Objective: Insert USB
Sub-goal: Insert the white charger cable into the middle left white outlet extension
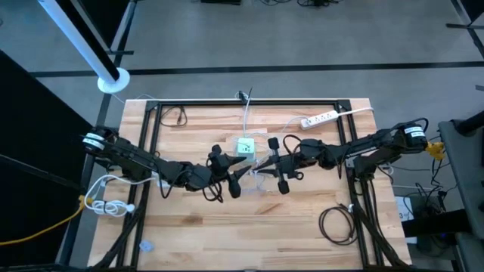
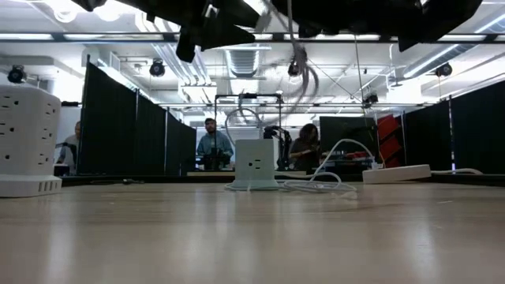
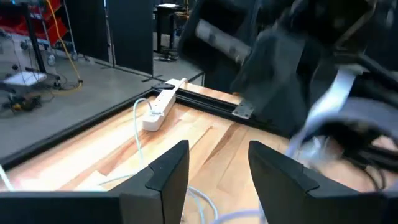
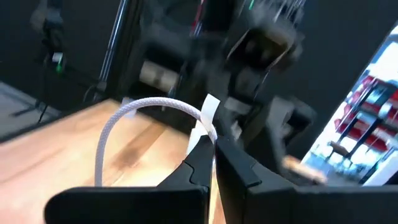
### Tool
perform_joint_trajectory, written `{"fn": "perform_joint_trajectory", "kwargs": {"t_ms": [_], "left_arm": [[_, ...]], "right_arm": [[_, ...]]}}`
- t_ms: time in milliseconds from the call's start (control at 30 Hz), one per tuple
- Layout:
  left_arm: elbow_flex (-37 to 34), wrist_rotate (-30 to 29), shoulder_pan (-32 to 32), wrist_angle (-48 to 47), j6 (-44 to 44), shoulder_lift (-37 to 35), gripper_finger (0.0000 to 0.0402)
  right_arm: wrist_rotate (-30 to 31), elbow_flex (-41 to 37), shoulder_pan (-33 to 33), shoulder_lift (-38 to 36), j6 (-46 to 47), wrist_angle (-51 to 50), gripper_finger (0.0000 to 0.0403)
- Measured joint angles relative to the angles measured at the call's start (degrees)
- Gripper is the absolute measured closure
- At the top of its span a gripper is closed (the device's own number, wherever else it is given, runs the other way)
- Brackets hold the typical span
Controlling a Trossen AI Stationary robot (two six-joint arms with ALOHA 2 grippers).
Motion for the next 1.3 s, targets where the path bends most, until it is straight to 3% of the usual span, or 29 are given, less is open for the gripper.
{"fn": "perform_joint_trajectory", "kwargs": {"t_ms": [200,400,867,1067,1300], "left_arm": [[0.0,0.8,0.0,0.7,5.3,0.0,0.0263],[0.0,9.6,0.4,1.5,10.7,0.0,0.0283],[0.0,12.4,0.2,6.1,22.1,-0.1,0.0288],[0.0,16.6,0.1,7.4,22.1,-0.3,0.0282],[0.0,16.9,0.0,7.4,21.5,-0.3,0.0295]], "right_arm": [[0.0,0.0,0.0,-2.5,0.0,3.3,0.0403],[-0.2,1.7,0.0,-2.0,0.4,4.9,0.0403],[-3.5,1.9,0.0,-1.9,0.0,1.0,0.0403],[-2.7,1.9,-0.1,-1.9,-1.2,0.3,0.0403],[-3.0,1.8,-0.2,-2.0,-2.2,0.4,0.0403]]}}
